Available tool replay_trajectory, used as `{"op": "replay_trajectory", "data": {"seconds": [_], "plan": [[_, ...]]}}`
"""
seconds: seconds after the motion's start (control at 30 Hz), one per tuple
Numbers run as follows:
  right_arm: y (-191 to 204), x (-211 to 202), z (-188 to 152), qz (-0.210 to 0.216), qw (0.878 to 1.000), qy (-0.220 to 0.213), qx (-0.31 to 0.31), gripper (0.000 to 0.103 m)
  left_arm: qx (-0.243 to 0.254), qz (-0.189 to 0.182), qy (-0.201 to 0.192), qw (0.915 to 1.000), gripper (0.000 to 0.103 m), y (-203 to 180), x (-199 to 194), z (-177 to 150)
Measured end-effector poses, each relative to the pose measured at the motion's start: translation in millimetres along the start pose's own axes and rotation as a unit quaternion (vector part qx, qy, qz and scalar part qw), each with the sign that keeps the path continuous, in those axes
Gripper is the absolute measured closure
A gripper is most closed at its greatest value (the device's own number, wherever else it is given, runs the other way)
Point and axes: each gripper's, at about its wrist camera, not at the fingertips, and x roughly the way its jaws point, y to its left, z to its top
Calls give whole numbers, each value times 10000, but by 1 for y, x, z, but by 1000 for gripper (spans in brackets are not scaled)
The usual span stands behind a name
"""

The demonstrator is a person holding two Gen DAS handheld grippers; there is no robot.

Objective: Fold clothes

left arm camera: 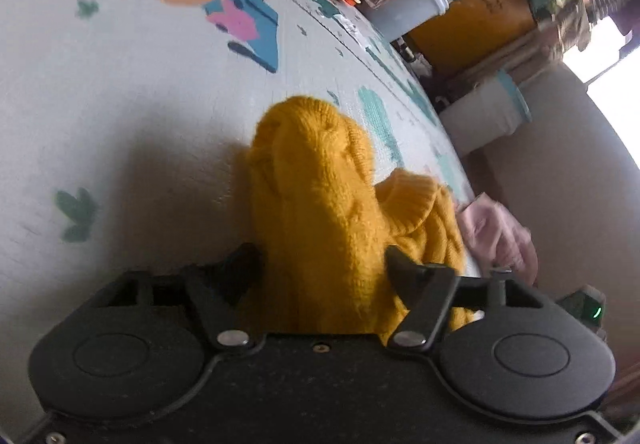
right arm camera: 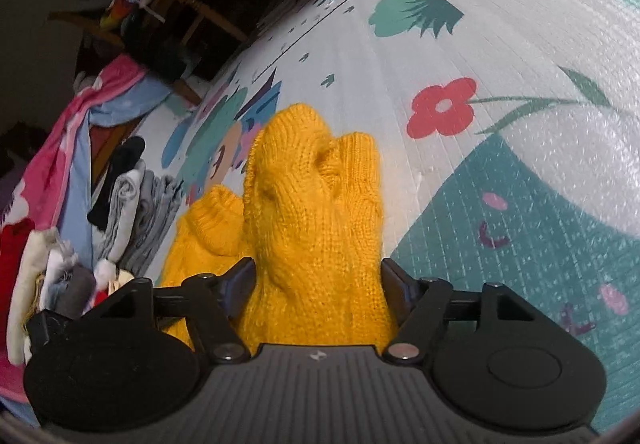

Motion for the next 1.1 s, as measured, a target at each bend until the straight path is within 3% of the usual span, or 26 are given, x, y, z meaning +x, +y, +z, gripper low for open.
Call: {"op": "replay_trajectory", "data": {"seconds": [0.1, 0.17, 0.33, 0.47, 0.57, 0.67, 0.77, 1.0, 1.1], "plan": [[-5, 2, 0, 183, 9985, 82, 514, 48, -204, 12, -58, 9998, 57, -4, 1, -3], [-8, 2, -1, 278, 9968, 155, 730, 50, -586, -37, -104, 9982, 61, -1, -5, -6], [12, -2, 2, 575, 9946, 404, 758, 53, -759, -1, -394, 9963, 62, -12, -43, -8], [69, 2, 22, 1127, 9919, 500, 291, 53, -749, -159, -1074, 9913, 62, -29, -96, 17], [136, 7, 52, 1721, 9837, 450, -251, 53, -575, -324, -1840, 9807, 62, -54, -149, 49], [218, 8, 86, 2389, 9665, 355, -864, 53, -327, -473, -2685, 9616, 62, -85, -209, 81], [308, 8, 109, 3038, 9410, 328, -1454, 53, -103, -527, -3518, 9345, 62, -114, -274, 104], [496, 15, 113, 4237, 8733, 535, -2342, 53, 227, -370, -5153, 8559, 62, -147, -416, 121], [554, 22, 100, 4591, 8499, 669, -2498, 53, 252, -271, -5584, 8288, 62, -144, -462, 120]]}}
